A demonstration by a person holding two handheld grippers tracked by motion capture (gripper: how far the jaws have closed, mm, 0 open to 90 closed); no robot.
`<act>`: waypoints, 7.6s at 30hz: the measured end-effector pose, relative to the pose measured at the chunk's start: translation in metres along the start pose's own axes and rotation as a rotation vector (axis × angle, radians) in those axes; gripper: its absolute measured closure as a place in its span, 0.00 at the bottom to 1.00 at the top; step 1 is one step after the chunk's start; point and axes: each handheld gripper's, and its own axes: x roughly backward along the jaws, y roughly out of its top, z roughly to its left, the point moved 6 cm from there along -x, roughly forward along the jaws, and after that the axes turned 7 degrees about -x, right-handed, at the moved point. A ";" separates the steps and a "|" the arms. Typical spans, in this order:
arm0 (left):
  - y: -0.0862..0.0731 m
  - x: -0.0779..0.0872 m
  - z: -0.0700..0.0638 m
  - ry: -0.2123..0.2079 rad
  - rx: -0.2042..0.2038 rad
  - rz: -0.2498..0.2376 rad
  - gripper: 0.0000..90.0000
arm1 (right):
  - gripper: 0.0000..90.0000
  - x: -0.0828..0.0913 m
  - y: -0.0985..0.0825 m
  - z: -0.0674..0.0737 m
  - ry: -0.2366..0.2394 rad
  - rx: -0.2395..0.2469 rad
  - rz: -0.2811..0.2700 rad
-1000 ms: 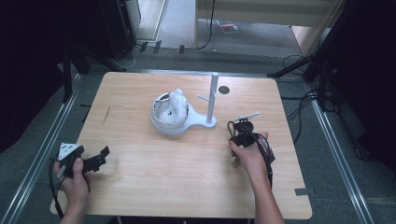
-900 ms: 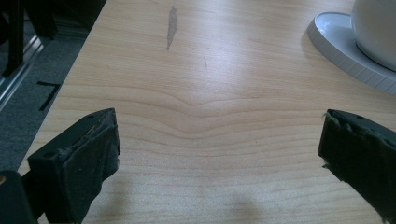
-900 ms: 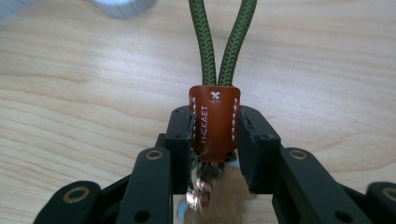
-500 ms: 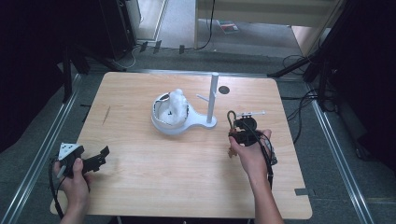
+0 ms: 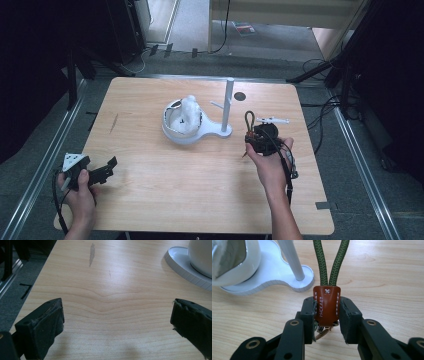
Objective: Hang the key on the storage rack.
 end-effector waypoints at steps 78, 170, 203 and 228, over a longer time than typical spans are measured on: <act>0.000 0.000 0.000 -0.001 0.002 0.002 0.00 | 0.76 0.048 0.011 0.063 0.117 0.114 -0.387; 0.000 -0.001 0.001 0.002 -0.001 0.009 0.00 | 0.30 0.012 -0.011 0.011 0.071 0.136 -0.424; 0.000 0.000 0.001 0.004 -0.002 0.007 0.00 | 0.00 0.033 -0.068 -0.087 0.033 0.028 -0.386; 0.000 -0.001 0.000 0.010 -0.008 0.011 0.00 | 0.00 0.040 -0.123 -0.163 -0.012 -0.036 -0.342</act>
